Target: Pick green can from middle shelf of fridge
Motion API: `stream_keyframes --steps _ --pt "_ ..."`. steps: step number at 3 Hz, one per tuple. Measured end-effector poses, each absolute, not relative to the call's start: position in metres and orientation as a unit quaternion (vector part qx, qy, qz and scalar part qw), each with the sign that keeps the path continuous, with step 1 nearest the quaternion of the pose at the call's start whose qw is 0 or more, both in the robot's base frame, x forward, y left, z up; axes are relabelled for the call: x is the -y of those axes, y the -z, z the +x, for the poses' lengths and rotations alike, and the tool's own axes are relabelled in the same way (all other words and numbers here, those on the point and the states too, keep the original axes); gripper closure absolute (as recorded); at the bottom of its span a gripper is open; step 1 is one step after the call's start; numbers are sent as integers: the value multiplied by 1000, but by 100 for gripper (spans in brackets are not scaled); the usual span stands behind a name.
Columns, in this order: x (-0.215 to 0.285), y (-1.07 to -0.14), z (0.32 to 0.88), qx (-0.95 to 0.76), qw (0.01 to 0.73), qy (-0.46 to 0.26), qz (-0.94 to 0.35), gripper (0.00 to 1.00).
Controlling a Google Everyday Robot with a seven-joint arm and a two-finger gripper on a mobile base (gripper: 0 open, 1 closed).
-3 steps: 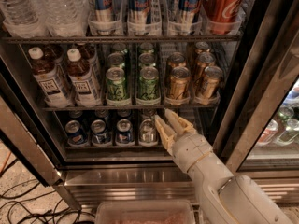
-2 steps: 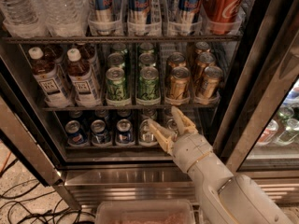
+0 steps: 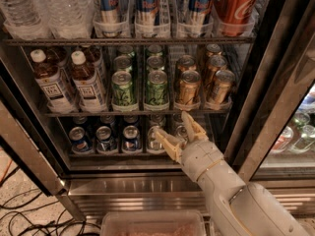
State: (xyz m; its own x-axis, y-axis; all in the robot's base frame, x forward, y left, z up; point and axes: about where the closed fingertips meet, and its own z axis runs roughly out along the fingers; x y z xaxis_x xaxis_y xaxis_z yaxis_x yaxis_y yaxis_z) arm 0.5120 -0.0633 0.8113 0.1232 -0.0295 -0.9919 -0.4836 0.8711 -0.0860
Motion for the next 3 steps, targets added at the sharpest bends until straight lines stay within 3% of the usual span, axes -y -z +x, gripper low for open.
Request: stream_keyframes --steps 3 --pt "56 -818 537 -642 716 -167 -215 33"
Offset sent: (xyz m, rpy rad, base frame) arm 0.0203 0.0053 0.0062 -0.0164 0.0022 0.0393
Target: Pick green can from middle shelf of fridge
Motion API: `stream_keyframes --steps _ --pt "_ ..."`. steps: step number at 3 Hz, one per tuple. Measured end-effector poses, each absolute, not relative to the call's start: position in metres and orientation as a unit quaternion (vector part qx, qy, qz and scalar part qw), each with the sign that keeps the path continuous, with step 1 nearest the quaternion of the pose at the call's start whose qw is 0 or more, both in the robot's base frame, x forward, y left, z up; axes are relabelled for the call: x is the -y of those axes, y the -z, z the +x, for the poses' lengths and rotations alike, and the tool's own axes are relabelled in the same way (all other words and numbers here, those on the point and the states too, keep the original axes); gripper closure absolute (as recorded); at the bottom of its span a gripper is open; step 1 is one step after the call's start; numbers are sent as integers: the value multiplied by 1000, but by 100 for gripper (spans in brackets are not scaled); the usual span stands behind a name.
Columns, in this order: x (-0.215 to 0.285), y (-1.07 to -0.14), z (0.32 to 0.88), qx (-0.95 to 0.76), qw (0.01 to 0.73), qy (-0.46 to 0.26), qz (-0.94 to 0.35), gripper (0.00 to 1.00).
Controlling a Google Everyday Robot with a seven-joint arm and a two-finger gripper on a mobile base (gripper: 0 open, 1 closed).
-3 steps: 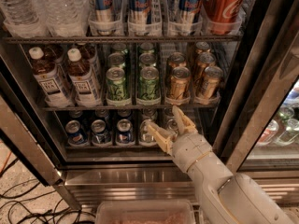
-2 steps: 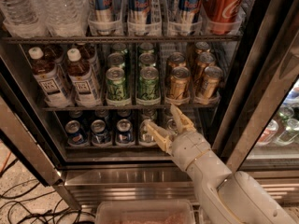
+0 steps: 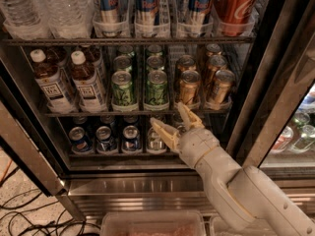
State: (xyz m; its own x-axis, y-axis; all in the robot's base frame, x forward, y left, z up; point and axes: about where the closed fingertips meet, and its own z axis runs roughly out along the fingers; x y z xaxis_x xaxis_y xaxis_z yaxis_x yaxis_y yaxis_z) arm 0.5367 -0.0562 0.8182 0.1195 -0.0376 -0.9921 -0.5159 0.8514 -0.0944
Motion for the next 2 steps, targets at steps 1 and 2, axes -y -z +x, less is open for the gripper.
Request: stream_keyframes --steps 1,2 --pt "51 -825 554 -640 714 -173 -223 34" --pt "44 -830 568 -638 711 -181 -233 33"
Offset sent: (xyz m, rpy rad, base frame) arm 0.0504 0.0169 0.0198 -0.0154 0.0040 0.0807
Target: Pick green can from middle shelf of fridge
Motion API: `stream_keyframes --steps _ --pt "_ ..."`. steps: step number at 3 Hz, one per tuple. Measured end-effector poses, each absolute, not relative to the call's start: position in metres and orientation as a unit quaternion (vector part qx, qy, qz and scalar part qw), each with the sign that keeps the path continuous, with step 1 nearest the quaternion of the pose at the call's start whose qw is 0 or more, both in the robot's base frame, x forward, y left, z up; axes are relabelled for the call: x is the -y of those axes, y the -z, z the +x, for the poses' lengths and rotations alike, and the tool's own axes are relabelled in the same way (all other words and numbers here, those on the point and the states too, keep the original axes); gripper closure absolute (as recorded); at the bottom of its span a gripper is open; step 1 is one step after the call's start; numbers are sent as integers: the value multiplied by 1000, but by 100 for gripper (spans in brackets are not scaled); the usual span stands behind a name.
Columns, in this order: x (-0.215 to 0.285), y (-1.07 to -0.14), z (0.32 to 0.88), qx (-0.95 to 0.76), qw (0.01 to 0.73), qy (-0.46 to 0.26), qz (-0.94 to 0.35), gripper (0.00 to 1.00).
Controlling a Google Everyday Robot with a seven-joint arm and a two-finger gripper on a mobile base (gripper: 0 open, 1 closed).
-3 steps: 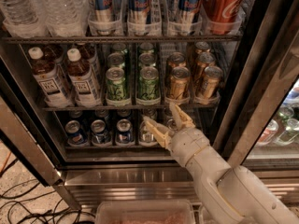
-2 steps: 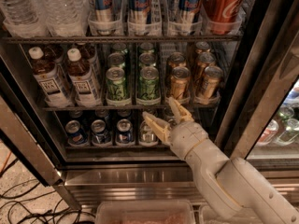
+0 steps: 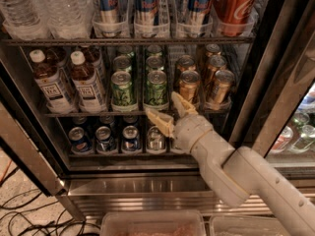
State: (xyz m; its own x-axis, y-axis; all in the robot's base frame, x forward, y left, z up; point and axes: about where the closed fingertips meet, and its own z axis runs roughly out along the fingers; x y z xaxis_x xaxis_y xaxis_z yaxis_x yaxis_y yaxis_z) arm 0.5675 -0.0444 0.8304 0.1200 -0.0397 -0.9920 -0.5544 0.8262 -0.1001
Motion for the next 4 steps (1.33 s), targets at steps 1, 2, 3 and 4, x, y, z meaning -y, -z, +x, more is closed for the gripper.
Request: stream_keyframes --steps 1,2,3,4 --pt "36 -835 579 -635 708 -192 -241 33" --pt "32 -835 592 -636 705 -205 -239 33" --pt "33 -841 610 -635 707 -206 -233 33" --pt "29 -842 624 -637 705 -208 -232 34"
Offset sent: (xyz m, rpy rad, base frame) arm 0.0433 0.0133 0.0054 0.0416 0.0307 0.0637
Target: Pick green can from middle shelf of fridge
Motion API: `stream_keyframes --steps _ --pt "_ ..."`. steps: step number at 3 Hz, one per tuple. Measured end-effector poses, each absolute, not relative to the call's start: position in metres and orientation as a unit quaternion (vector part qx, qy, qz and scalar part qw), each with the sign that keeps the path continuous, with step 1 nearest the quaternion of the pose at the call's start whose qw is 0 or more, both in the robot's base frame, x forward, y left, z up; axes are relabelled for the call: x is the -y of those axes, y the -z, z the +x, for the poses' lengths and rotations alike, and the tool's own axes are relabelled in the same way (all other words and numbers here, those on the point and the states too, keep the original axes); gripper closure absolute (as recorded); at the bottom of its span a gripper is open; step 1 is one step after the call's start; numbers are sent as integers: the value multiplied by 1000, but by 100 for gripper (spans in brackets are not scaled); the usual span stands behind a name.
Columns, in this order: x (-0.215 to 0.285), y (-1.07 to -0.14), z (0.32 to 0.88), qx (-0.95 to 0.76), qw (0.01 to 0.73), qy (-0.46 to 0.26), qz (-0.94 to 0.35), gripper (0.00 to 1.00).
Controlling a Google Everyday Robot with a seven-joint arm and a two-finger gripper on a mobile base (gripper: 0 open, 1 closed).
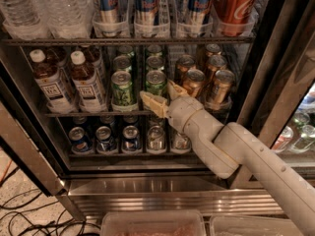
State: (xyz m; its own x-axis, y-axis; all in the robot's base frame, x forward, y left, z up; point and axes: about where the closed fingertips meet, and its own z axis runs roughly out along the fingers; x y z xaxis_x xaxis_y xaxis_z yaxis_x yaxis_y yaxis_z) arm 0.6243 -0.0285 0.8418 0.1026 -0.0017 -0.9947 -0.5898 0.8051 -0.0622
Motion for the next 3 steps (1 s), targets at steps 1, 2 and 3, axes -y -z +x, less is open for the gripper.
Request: stream_keyframes --steps 1,2,3 --pt "18 -836 630 -641 696 -214 -242 33" --pt "18 -835 630 -642 695 -214 -243 52" --pt "18 -835 630 -642 695 -214 -243 75"
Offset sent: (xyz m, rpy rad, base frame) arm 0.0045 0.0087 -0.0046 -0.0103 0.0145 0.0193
